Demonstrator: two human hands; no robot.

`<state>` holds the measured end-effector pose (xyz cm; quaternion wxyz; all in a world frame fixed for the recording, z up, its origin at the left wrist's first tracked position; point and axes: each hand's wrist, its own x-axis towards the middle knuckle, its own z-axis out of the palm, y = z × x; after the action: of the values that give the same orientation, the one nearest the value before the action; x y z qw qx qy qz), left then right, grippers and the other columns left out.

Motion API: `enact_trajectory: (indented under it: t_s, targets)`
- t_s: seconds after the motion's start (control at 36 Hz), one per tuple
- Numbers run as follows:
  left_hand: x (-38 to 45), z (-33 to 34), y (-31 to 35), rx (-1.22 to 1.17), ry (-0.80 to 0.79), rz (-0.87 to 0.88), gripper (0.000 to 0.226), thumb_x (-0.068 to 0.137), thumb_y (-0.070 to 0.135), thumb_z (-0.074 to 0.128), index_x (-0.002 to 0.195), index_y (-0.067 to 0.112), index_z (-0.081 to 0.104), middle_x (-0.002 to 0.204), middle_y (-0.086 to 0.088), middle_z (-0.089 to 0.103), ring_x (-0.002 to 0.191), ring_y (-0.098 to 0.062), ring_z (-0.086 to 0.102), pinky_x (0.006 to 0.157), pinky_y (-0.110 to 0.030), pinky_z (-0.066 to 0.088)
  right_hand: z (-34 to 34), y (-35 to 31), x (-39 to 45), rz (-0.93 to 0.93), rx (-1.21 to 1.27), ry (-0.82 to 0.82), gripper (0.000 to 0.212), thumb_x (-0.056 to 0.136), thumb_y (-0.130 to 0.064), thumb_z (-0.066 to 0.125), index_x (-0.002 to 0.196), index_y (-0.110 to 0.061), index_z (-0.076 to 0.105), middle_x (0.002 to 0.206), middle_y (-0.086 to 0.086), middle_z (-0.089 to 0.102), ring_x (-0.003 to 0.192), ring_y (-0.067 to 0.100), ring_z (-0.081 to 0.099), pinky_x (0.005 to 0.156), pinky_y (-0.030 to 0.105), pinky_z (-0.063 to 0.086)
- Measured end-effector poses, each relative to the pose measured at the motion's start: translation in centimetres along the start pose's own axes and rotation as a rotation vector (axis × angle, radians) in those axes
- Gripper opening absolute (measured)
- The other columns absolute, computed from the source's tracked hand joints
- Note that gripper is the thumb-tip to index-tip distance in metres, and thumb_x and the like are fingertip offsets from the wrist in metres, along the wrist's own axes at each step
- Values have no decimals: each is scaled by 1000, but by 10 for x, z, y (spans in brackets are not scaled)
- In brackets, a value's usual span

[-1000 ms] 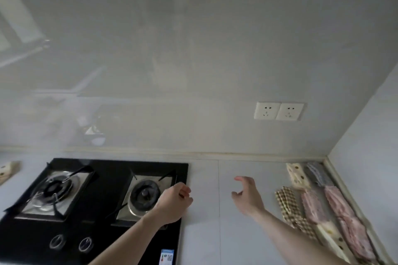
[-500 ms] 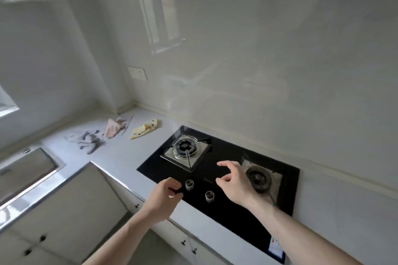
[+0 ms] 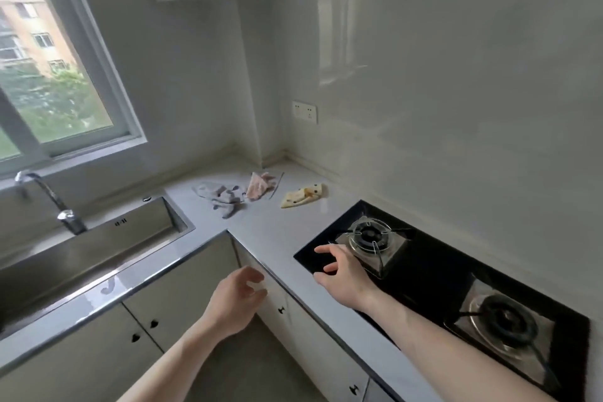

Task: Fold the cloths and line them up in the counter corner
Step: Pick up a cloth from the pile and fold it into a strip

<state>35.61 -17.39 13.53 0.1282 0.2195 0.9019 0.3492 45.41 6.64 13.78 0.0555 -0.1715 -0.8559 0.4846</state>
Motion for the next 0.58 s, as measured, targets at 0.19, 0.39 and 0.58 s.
enact_trajectory:
  t_s: [0.19,0.39,0.58]
  targets:
    - [51,-40,-29,0,43,-23,17,89,22,70,104,30,66,105,16,64,90,-4,63,76,-21,49,47,-22,80,-5,27,-64,42,89,-27,66,129,-35,53,130,-13,42,112,5,55,89,24,52]
    - [127,-90,-66,92,24,-31,22,89,27,71,109,32,64,109,18,61,92,-2,63,80,-20,48,83,-41,160,32,64,-81,41,89,-25,63,127,-36,51,126,-13,41,111,4,52,86,19,44]
    - [195,-109,-95,89,-12,-39,20,87,25,71,103,35,64,104,11,62,90,-5,66,78,-24,54,103,-49,219,66,64,-51,40,90,-25,65,127,-34,52,127,-11,42,110,6,54,89,21,44]
